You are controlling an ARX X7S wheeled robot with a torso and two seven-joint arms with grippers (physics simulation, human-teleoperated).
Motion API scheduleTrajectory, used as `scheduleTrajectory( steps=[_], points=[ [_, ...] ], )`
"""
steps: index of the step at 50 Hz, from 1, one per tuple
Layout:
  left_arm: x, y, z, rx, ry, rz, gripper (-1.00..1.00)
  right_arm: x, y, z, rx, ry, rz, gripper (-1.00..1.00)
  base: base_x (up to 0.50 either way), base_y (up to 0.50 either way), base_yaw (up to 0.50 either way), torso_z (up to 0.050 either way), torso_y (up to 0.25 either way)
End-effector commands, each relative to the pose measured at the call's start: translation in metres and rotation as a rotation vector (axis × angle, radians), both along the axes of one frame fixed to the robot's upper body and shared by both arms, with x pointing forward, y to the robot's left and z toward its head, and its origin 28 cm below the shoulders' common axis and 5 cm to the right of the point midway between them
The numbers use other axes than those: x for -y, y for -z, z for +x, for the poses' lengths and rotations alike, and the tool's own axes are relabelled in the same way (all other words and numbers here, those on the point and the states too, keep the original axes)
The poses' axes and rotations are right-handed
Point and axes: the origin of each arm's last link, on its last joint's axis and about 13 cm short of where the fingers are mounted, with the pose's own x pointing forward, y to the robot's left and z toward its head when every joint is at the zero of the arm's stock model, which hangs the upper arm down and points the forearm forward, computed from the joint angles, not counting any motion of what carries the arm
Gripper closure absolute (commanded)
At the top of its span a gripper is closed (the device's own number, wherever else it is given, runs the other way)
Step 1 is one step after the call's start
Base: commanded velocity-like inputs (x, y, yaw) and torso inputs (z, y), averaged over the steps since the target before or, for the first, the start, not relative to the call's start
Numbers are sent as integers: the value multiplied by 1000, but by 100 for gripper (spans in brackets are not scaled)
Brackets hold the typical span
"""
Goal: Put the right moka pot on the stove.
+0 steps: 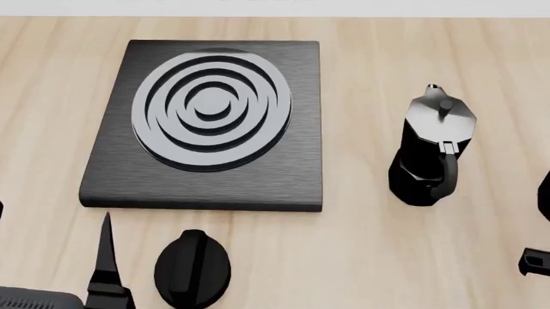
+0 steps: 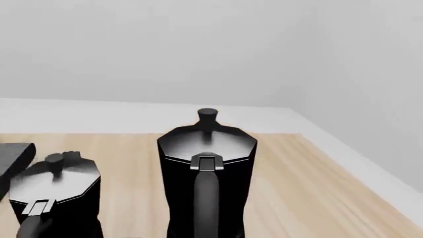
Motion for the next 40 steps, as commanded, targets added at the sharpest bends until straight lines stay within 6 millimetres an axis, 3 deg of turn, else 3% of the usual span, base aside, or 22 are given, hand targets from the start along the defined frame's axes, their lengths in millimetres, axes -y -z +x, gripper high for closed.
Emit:
scheduleTrajectory(
  steps=[1,13,40],
  points=[
    [0,0,0,-3,4,2,-100,-12,-16,-31,72,-31,-52,100,0,0,0,0,0],
    [0,1,0,-7,0,5,-100,-26,-21,-53,100,-98,-57,100,0,0,0,0,1],
    [0,0,0,-8,3,4,-100,-49,-14,-64,105,-251,-88,100,0,0,0,0,1]
  ],
)
